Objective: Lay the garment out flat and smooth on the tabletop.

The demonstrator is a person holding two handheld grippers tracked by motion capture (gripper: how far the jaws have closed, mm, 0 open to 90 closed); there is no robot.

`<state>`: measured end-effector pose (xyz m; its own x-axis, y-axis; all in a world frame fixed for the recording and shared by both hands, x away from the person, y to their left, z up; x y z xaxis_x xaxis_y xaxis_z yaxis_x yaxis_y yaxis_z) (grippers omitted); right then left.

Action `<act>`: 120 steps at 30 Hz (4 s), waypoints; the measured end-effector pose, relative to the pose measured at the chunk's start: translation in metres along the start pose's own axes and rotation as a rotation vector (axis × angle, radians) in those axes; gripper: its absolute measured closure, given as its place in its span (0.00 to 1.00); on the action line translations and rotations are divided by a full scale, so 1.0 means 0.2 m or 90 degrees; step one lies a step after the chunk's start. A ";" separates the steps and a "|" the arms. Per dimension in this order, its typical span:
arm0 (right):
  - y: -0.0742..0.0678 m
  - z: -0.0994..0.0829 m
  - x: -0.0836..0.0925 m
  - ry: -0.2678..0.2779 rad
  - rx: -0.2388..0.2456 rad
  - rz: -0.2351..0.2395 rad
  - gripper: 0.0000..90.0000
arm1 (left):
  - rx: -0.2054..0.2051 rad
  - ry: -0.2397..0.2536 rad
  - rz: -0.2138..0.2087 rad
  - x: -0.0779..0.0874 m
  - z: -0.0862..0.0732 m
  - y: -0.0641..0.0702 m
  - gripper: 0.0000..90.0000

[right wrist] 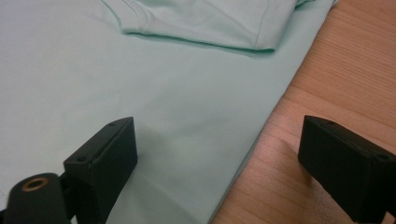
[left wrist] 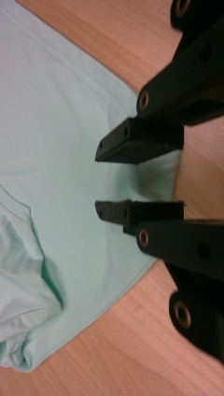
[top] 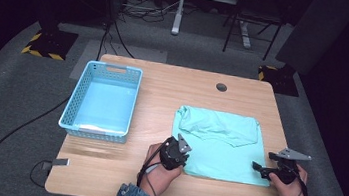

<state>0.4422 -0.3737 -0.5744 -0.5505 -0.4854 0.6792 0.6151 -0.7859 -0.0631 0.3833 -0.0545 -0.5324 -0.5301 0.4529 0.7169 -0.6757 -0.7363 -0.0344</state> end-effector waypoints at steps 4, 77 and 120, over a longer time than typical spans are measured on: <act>0.00 0.00 0.00 0.000 0.000 0.000 0.12 | 0.016 0.002 -0.007 0.01 -0.02 -0.01 0.58; -0.05 0.21 -0.16 -0.033 0.072 0.055 0.57 | -0.024 0.011 0.048 -0.40 0.19 -0.22 0.72; -0.43 0.07 0.28 -0.020 0.128 0.106 0.96 | -0.085 0.035 -0.026 0.02 0.04 0.18 0.96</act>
<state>0.3666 -0.3285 -0.5205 -0.4158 -0.5869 0.6947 0.7977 -0.6022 -0.0313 0.3597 -0.0833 -0.5247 -0.5248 0.5108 0.6809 -0.7580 -0.6445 -0.1007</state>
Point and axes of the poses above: each handheld gripper's, and its own axes: x roughly backward along the jaws, z roughly out of its top, y roughly to its right, the point moved 10 cm from there along -x, roughly forward along the jaws, and after that the axes turned 5 degrees about z, right-handed, at the moved point
